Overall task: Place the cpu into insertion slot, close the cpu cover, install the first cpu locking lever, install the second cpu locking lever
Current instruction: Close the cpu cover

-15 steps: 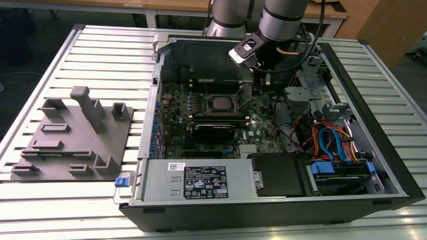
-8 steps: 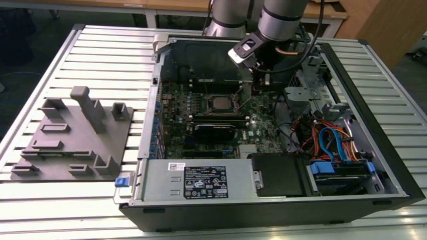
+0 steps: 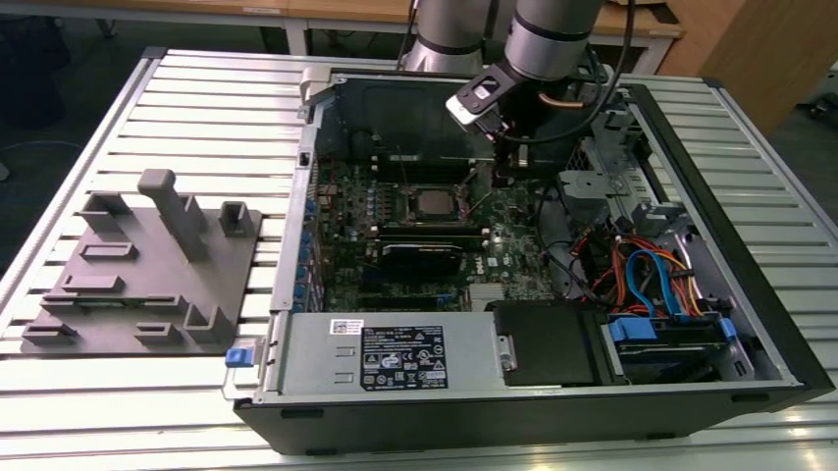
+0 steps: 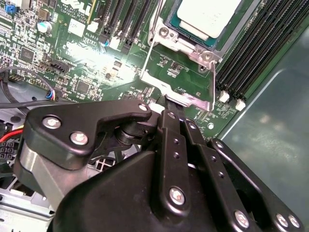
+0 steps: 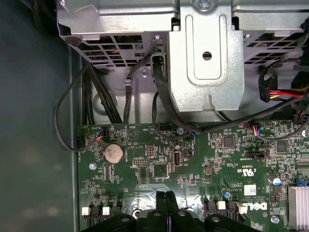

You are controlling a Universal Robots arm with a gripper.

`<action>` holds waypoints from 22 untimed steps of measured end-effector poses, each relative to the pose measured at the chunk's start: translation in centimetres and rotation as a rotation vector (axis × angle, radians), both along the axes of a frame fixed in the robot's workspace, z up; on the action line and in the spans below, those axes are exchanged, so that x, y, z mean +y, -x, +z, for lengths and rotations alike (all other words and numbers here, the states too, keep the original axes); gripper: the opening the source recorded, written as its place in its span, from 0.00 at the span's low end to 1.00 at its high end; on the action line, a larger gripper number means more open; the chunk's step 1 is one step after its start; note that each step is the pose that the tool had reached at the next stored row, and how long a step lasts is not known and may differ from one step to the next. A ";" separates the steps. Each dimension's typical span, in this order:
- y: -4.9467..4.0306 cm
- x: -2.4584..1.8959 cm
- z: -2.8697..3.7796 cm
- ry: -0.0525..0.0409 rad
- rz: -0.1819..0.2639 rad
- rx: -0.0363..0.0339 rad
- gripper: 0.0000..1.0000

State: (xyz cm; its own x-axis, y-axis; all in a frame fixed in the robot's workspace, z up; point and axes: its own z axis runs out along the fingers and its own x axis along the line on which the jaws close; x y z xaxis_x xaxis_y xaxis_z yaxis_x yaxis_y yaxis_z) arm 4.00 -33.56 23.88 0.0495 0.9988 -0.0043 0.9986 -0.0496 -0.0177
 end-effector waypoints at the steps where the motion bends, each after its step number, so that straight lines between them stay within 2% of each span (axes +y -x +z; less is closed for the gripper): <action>1: 0.02 0.00 0.00 0.0000 0.000 0.0000 0.10; 22: 0.43 0.01 0.05 -0.0011 0.000 0.0000 0.10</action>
